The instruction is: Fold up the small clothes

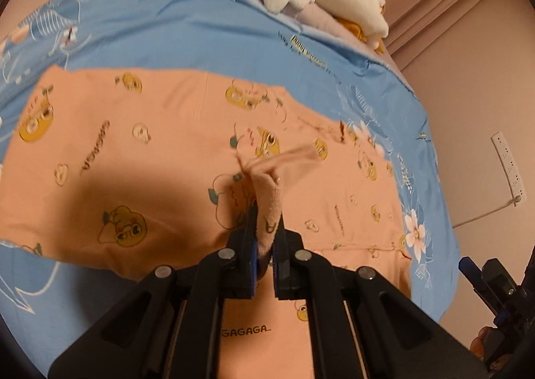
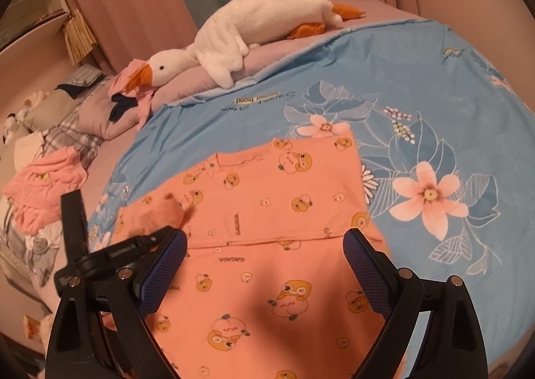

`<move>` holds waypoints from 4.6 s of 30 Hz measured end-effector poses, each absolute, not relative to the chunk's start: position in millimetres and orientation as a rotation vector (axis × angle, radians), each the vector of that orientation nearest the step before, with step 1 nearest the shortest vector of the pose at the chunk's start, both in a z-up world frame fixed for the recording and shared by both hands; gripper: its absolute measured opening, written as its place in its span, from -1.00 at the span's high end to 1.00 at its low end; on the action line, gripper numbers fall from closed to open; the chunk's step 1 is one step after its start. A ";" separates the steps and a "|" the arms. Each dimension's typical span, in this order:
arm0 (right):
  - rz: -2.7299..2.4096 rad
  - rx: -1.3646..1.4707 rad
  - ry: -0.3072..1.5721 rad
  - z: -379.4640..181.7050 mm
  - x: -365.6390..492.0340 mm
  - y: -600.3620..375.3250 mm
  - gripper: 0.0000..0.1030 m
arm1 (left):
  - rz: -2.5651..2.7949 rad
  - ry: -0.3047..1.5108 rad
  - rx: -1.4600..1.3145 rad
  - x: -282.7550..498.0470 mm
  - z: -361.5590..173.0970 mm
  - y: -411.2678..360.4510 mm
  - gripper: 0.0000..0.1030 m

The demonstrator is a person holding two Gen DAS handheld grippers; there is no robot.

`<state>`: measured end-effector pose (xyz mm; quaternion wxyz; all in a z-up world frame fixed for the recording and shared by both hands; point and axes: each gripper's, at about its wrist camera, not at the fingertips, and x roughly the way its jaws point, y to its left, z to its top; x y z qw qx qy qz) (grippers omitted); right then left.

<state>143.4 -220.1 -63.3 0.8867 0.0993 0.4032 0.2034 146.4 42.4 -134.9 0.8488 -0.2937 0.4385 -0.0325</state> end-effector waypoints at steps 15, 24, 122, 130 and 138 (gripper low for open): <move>0.624 0.164 0.960 -87.7 176.0 -166.5 -0.82 | -0.003 0.832 -0.647 88.2 -89.1 72.7 -0.06; 0.748 0.060 1.117 -123.9 198.1 -98.2 -0.43 | 0.203 0.831 -0.657 41.8 -90.1 115.8 -0.06; 0.435 0.127 0.956 -87.0 252.1 -221.7 0.90 | 0.127 1.010 -0.510 150.6 -113.4 97.6 0.32; 0.422 0.128 0.973 -94.0 254.8 -223.2 0.90 | 0.132 1.031 -0.491 153.9 -119.7 94.1 0.32; 0.403 0.129 1.001 -105.0 256.8 -224.2 0.90 | 0.140 1.061 -0.486 157.9 -130.5 92.6 0.31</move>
